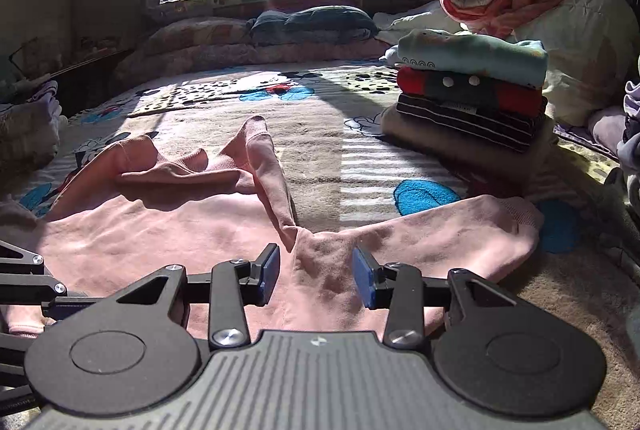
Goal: Fold clothes
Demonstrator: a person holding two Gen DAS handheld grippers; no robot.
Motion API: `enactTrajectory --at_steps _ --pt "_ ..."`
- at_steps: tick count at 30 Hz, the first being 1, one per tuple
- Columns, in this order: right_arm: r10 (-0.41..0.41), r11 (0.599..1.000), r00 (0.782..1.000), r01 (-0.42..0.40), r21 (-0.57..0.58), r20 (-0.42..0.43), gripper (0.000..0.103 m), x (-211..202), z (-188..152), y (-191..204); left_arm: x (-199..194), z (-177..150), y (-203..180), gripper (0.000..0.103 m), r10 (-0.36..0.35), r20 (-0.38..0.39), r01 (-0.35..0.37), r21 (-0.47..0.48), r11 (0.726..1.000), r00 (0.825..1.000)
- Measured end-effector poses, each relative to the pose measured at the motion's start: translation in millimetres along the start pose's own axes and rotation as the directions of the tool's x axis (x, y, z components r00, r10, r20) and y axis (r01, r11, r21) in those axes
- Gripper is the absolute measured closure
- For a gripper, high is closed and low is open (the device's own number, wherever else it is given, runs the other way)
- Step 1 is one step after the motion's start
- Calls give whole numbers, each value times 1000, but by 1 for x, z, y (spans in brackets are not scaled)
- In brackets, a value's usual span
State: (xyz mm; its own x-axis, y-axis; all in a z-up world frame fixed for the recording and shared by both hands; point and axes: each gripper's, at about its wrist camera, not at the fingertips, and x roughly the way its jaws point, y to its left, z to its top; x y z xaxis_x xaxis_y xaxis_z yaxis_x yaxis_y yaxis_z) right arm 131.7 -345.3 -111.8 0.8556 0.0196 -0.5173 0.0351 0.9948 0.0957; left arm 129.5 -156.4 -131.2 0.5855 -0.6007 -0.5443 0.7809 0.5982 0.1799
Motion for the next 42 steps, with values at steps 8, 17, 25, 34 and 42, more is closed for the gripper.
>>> enactTrajectory --at_steps 8,17,25,34,42 --pt "-48 998 989 52 27 -140 78 63 9 -40 16 -10 -4 96 -34 -81 35 15 999 996" --pt "-217 974 961 224 22 -170 80 73 21 -107 17 -11 2 96 -66 -96 65 -14 998 993" --pt "-250 950 966 258 174 -64 79 34 19 -147 18 -11 3 96 -71 -99 69 -22 997 993" --pt "-245 965 958 256 61 -148 74 37 -1 -124 18 -11 3 96 -69 -102 67 -23 997 992" --pt "-146 989 988 144 -26 -55 74 -1 -22 -71 18 -11 3 96 -70 -104 68 -20 998 992"
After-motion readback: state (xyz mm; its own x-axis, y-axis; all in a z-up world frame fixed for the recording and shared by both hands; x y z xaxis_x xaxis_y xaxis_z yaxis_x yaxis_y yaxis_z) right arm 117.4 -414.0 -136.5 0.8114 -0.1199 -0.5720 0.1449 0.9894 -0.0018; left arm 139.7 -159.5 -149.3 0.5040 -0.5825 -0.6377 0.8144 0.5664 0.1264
